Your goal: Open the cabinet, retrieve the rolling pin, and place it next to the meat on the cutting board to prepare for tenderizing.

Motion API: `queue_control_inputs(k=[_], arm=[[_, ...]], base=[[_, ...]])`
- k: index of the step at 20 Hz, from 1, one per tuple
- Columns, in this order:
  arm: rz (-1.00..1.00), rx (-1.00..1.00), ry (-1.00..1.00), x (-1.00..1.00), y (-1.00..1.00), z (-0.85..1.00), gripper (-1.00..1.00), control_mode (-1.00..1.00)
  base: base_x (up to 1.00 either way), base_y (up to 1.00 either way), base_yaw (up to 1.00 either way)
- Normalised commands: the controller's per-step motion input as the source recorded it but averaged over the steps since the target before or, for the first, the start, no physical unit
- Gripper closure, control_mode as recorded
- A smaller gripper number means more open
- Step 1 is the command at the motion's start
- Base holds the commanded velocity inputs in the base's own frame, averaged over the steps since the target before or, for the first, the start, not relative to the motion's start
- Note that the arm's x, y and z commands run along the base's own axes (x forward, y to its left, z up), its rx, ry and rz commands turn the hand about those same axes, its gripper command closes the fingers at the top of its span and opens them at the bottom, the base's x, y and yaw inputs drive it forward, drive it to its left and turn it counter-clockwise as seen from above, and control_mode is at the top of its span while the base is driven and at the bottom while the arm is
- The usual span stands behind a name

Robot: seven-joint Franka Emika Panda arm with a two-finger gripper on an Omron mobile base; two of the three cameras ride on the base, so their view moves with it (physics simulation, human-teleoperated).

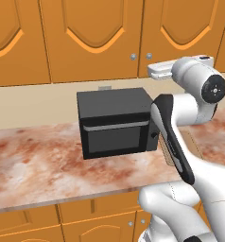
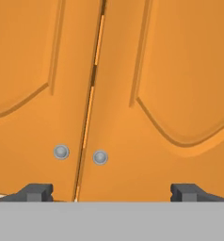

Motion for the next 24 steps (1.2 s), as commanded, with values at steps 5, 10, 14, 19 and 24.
queue_control_inputs(k=[5,10,14,19,24], arm=[[0.00,0.00,-0.01,0.00,0.00,0.00,-1.00,-1.00],[0.00,0.00,0.00,0.06,0.00,0.00,-1.00,-1.00],[0.00,0.00,0.00,0.07,0.00,0.00,-1.00,-1.00],[0.00,0.00,0.00,0.09,-0.01,-0.01,-1.00,-1.00],[0.00,0.00,0.00,0.24,0.00,-0.02,-1.00,-1.00]], base=[[0.00,0.00,0.00],[0.00,0.00,0.00],[0.00,0.00,0.00],[0.00,0.00,0.00],[0.00,0.00,0.00]])
